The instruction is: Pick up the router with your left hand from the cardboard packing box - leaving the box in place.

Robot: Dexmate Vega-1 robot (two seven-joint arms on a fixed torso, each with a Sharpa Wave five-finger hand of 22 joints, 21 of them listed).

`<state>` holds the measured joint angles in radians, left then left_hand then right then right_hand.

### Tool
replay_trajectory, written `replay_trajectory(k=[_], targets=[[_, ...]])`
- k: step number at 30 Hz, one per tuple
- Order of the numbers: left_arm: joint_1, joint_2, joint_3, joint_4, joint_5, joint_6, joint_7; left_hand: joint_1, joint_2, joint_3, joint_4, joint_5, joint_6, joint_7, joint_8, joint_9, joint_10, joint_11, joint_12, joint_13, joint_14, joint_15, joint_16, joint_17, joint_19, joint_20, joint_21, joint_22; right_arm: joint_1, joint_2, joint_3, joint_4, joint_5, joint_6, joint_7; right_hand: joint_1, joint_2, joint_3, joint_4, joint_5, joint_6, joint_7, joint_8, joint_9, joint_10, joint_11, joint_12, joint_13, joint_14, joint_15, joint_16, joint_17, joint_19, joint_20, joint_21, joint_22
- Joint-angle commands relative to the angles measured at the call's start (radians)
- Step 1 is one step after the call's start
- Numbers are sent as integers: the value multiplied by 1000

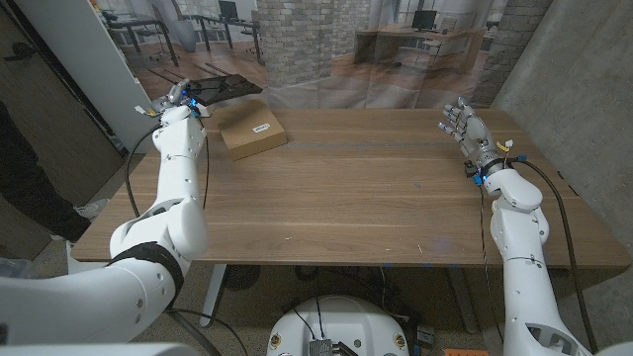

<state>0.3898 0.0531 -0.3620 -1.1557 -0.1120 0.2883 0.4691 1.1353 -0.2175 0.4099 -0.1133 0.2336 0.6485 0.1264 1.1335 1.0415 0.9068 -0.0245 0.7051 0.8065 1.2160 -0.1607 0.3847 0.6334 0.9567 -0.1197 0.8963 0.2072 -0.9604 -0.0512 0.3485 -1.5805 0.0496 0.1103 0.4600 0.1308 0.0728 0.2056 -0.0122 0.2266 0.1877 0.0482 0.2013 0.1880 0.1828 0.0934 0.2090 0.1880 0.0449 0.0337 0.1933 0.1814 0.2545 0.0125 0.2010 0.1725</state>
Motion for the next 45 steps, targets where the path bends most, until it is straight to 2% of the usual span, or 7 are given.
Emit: replay_trajectory(k=[1, 45], targets=[[34, -19, 0, -110, 15, 39, -30, 237, 234, 58, -49, 10, 5, -5, 9, 2, 10, 0, -4, 4, 75, -64, -7, 3, -5, -1, 13, 0, -21, 14, 11, -18, 8, 17, 7, -8, 1, -6, 2, 7, 8, 0, -1, 3, 8, -1, -5, 4, 7, 2, 0, 3, 9, -2, 0, 3], [101, -33, 6, -379, 31, 126, -188, 228, 225, 69, -47, 22, 5, -12, 24, -15, 23, -3, -34, 28, 95, -63, -44, 29, -38, -5, 106, -16, -90, 70, 13, -101, 3, 68, 4, -8, 1, -6, 2, 9, 10, 1, -2, 3, 11, -2, -6, 4, 9, 1, -1, 3, 11, -2, -1, 3]])
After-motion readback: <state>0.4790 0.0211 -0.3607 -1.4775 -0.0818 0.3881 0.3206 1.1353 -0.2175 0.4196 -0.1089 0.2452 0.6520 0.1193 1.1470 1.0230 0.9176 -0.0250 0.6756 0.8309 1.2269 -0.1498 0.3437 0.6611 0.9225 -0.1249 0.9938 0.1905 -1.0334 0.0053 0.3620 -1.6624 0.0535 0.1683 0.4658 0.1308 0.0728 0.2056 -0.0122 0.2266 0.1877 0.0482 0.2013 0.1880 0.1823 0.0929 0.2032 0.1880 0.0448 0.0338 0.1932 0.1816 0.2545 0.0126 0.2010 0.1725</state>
